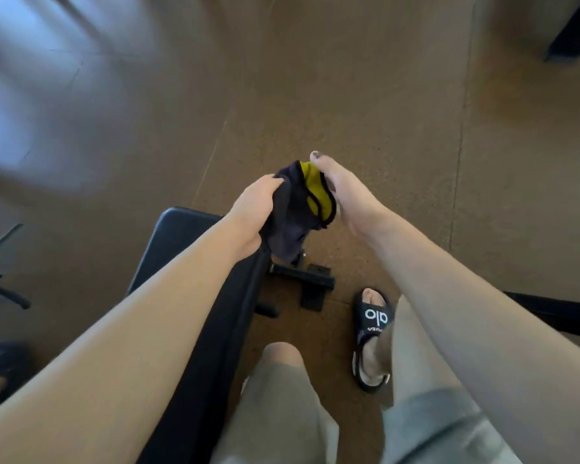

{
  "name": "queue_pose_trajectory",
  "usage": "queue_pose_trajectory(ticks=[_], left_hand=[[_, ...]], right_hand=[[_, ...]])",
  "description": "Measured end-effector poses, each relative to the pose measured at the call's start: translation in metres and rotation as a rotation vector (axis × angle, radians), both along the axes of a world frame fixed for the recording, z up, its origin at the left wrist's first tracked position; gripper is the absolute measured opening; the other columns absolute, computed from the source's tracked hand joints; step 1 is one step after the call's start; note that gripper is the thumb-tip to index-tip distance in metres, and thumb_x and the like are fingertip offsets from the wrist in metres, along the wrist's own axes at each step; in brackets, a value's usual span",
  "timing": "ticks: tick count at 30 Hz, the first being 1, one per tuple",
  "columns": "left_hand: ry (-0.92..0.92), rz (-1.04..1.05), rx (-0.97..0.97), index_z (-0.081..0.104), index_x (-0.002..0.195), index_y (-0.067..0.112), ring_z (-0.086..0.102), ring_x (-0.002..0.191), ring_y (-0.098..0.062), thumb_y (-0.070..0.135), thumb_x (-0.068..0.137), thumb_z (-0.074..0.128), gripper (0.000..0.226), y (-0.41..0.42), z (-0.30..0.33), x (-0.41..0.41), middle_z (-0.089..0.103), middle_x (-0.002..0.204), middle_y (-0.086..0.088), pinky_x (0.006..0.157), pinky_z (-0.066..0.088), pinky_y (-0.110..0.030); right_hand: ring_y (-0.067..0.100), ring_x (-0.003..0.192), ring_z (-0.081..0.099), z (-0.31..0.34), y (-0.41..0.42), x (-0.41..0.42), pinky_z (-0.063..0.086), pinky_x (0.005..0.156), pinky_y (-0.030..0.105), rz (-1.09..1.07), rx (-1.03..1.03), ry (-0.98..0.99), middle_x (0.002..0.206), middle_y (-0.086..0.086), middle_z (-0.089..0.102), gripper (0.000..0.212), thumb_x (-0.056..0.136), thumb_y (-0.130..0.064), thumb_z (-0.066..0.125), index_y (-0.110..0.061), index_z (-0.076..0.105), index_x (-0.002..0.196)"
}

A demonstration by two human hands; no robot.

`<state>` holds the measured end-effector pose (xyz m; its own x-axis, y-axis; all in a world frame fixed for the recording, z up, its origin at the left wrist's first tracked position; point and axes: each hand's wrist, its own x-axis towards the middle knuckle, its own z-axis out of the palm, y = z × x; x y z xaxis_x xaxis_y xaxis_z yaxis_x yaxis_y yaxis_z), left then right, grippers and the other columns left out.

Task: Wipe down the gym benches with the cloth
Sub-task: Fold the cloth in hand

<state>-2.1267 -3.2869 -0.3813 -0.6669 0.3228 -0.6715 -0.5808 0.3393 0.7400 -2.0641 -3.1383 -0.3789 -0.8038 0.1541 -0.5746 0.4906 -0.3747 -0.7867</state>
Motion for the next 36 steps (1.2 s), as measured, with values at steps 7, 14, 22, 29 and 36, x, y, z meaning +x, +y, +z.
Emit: queue_pose_trajectory(ticks=[7,14,22,29,36], left_hand=[[-0.347,-0.195,0.265,0.065,0.135,0.011,0.066,0.121,-0.032,0.063,0.104,0.032,0.069,0.055,0.195,0.046,0.070,0.129,-0.014,0.108,0.048,-0.048],[-0.222,-0.598,0.126,0.065,0.128,0.008,0.071,0.113,-0.027,0.011,0.103,0.050,0.029,0.103,0.342,0.113,0.074,0.122,-0.013,0.094,0.058,-0.040],[-0.111,-0.879,0.081,0.061,0.132,0.012,0.076,0.090,-0.013,0.015,0.109,0.042,0.030,0.212,0.410,0.164,0.075,0.117,-0.008,0.066,0.058,-0.025],[0.269,-1.344,-0.009,0.063,0.124,0.022,0.067,0.102,-0.022,0.027,0.107,0.047,0.024,0.372,0.422,0.214,0.071,0.116,-0.002,0.079,0.054,-0.033],[0.517,-1.471,-0.016,0.061,0.120,0.024,0.063,0.111,-0.020,0.033,0.105,0.050,0.021,0.513,0.430,0.248,0.066,0.119,0.002,0.092,0.051,-0.035]], right_hand=[[0.029,0.106,0.074,0.162,0.063,0.066,0.058,0.098,0.050,0.004,0.005,-0.050,0.111,0.011,0.077,0.031,0.092,-0.022,0.075,-0.010,0.071,0.120],[0.037,0.108,0.072,0.300,0.097,0.178,0.057,0.098,0.055,-0.314,0.043,-0.086,0.114,0.020,0.075,0.029,0.092,-0.005,0.071,0.002,0.071,0.119],[0.032,0.105,0.073,0.377,0.179,0.289,0.061,0.084,0.044,-0.400,0.132,-0.100,0.112,0.013,0.077,0.028,0.092,-0.004,0.062,0.002,0.069,0.118],[0.025,0.080,0.048,0.398,0.276,0.371,0.041,0.074,0.042,-0.667,0.323,-0.219,0.078,0.007,0.044,0.030,0.065,-0.019,0.077,-0.018,0.047,0.072],[0.018,0.064,0.037,0.421,0.360,0.400,0.029,0.058,0.032,-0.923,0.628,-0.420,0.064,-0.004,0.037,0.044,0.079,-0.026,0.079,-0.021,0.037,0.064]])
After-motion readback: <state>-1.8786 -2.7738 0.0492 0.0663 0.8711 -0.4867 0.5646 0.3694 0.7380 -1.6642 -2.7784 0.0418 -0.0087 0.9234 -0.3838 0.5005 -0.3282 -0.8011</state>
